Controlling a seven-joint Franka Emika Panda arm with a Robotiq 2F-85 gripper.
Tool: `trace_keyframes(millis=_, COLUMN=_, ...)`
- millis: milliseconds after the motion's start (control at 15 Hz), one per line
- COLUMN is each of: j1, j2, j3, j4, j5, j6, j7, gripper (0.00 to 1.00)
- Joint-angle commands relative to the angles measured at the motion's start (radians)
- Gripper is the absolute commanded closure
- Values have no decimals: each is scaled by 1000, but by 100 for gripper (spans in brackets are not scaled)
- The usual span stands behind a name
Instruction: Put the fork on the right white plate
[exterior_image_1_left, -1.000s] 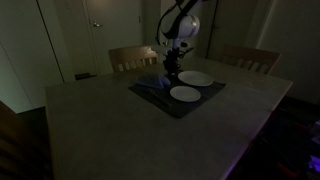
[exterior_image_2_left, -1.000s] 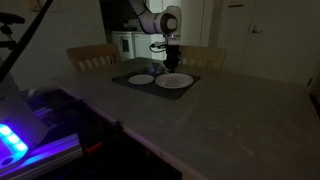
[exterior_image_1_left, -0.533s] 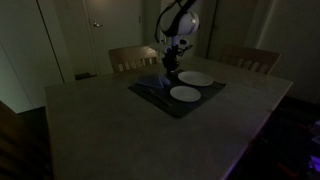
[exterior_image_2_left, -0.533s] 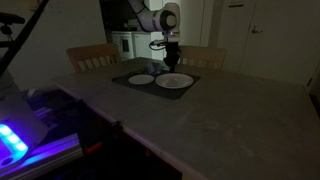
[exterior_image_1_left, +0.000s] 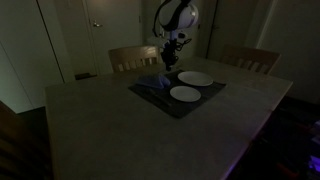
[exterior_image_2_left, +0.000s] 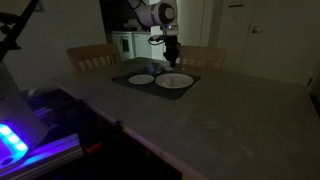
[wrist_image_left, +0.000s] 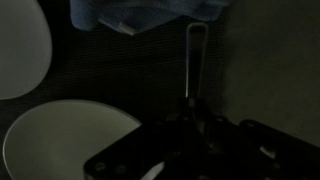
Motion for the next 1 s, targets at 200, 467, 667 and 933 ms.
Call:
trace_keyframes(millis=200, j1=0, j2=-116, j3=-8, j4=-162, j5=7, j6=-2, j7=104, gripper=97)
trace_keyframes(millis=467, j1=-42, j2=-171, j3=22, j4=-284, j5=33, j6=115, j7=49, gripper=97)
trace_keyframes(millis=667, j1=-71, j2=-185, j3=38, j4=-336, j5=75, j6=147, j7=9, gripper=97)
trace_keyframes(millis=933, j1=-106, j2=-190, j3=47, j4=-381, j5=138, j6=136, j7=-27, gripper=97)
